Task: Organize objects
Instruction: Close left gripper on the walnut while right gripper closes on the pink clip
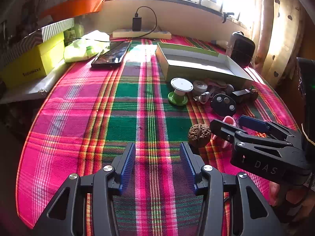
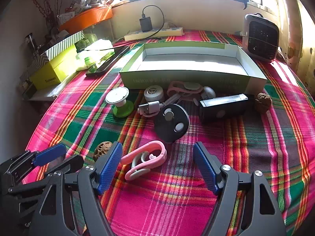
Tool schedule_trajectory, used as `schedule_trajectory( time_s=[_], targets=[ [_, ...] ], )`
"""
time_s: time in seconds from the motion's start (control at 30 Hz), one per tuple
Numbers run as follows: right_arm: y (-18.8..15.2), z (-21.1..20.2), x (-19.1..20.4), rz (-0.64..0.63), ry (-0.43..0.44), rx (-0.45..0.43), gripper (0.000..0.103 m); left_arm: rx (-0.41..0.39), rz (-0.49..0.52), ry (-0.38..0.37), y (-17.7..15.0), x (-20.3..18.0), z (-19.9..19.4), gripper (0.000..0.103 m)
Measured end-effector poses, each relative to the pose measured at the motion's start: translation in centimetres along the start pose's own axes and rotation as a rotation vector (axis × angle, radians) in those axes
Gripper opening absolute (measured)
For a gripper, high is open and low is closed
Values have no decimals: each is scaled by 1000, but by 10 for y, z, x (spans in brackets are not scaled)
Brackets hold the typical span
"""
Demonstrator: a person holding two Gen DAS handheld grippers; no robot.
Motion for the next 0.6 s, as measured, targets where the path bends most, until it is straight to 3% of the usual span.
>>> schedule_trajectory(
  time_s=[0.4, 0.6],
  targets=[
    [-14, -13, -18, -34, -95, -1, 71, 13, 39, -69, 5, -18, 3, 45],
    [-14, -9, -18, -53, -77, 8, 68, 27, 54, -127, 9, -29, 6, 45]
  ],
)
Point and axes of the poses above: each gripper's, at about its wrist camera, not at the fingertips, and z roughly the way its jaws point, x to its left, y to its top, the point moved 5 cm from there along z, roughly the way its jaws point, and after that the axes turned 10 degrees about x, right-handed, at the moved point
